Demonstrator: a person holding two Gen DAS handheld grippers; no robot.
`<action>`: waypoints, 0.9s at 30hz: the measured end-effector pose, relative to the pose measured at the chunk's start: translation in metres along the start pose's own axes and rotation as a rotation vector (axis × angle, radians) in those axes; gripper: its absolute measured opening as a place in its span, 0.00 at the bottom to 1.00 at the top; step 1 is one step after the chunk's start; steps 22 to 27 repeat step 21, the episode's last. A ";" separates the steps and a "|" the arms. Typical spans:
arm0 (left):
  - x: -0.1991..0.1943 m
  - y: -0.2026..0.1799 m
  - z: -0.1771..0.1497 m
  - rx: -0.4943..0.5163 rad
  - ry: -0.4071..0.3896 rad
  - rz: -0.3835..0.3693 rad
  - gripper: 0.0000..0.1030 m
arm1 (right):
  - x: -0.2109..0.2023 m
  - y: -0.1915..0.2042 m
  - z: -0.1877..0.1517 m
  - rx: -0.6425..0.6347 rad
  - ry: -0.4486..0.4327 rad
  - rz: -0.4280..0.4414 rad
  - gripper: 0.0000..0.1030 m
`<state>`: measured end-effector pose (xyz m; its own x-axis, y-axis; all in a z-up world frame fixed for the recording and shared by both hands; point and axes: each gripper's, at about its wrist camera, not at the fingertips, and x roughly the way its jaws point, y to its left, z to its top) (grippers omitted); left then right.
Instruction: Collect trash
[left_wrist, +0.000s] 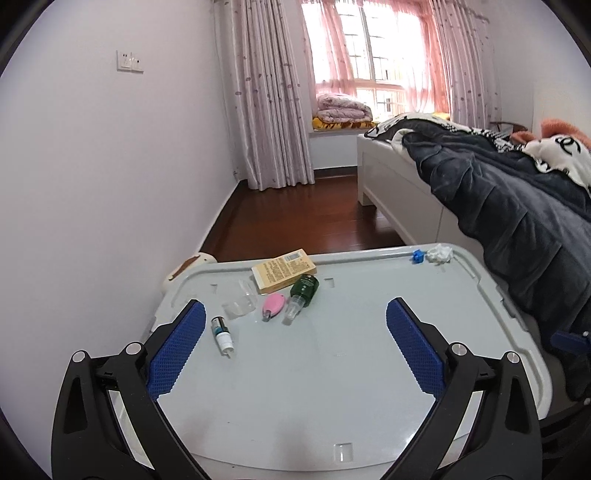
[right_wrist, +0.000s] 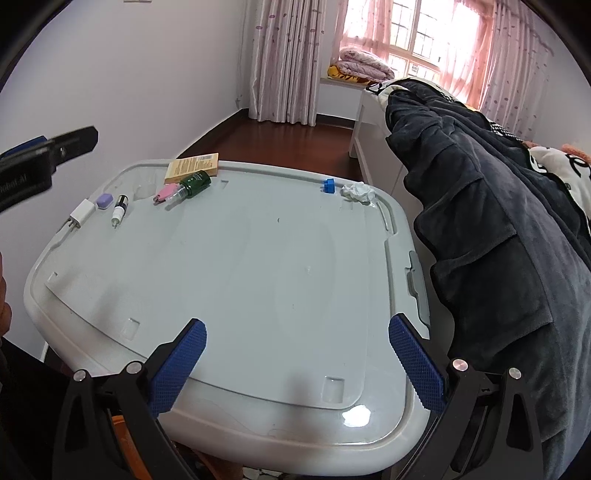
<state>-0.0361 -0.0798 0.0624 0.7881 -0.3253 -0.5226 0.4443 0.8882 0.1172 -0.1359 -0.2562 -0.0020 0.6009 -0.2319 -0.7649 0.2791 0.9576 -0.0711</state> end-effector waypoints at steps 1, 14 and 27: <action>-0.001 0.001 0.000 -0.002 -0.005 -0.002 0.93 | 0.000 0.001 -0.001 -0.006 0.001 -0.003 0.95; 0.001 -0.001 0.000 -0.007 -0.002 -0.033 0.93 | 0.003 0.003 -0.003 -0.024 0.018 -0.005 0.95; 0.005 -0.003 -0.002 -0.002 0.029 -0.038 0.93 | 0.004 0.002 -0.003 -0.021 0.017 -0.004 0.95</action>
